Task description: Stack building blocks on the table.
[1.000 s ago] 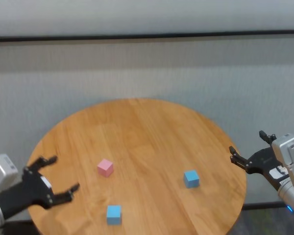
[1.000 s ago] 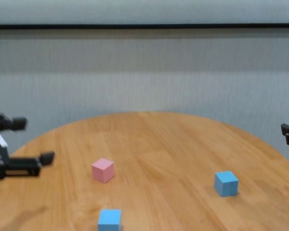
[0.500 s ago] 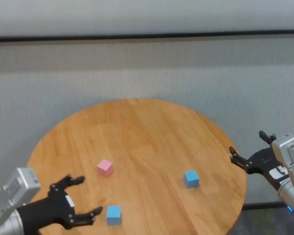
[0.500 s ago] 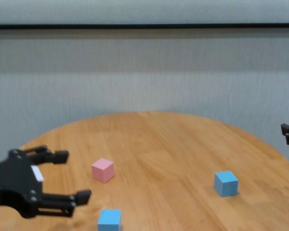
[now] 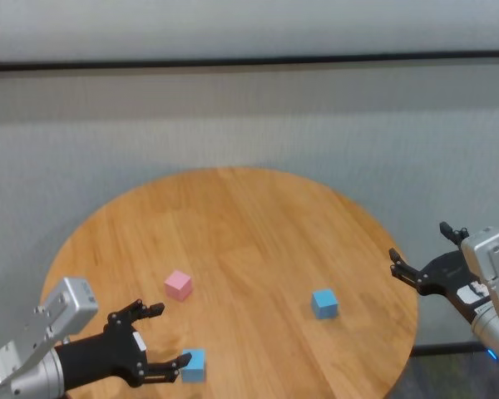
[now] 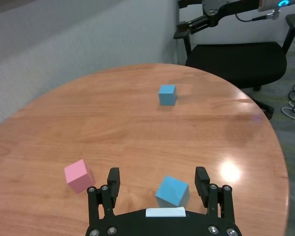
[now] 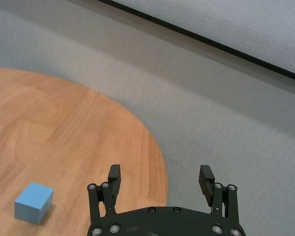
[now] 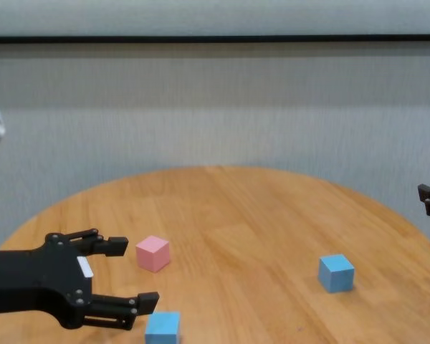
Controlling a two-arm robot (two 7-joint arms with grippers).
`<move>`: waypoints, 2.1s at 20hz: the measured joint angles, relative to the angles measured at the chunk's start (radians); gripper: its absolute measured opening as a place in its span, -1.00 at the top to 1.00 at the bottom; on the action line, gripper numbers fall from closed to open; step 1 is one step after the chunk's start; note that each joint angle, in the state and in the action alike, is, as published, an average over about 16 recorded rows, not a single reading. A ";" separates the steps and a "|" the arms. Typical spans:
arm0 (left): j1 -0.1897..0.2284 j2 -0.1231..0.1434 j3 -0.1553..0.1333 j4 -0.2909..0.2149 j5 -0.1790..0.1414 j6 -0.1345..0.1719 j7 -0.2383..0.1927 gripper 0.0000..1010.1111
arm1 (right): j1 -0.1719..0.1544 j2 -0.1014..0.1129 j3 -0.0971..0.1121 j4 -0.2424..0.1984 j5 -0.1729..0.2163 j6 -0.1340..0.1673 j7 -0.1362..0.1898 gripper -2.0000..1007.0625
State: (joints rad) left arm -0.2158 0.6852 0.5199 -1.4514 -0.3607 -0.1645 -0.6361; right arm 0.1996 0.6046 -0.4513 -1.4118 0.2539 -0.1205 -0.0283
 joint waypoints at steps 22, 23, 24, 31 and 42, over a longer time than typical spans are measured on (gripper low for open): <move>-0.071 -0.064 0.035 0.117 0.041 0.049 -0.112 -0.98 | 0.000 0.000 0.000 0.000 0.000 0.000 0.000 -0.99; -0.073 -0.066 0.037 0.122 0.043 0.048 -0.115 -0.98 | 0.000 0.000 0.000 0.000 0.000 0.000 0.000 -0.99; -0.076 -0.068 0.040 0.126 0.045 0.048 -0.118 -0.98 | 0.000 0.000 0.000 0.000 0.000 0.000 0.000 -0.99; -0.099 -0.087 0.052 0.165 0.054 0.044 -0.132 -0.98 | 0.000 0.000 0.000 0.000 0.000 0.000 0.000 -0.99; -0.140 -0.121 0.075 0.233 0.061 0.045 -0.153 -0.98 | 0.000 0.000 0.000 0.000 0.000 0.000 0.000 -0.99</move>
State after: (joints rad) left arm -0.3561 0.5646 0.5951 -1.2182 -0.2995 -0.1199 -0.7896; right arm 0.1996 0.6046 -0.4513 -1.4119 0.2539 -0.1205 -0.0283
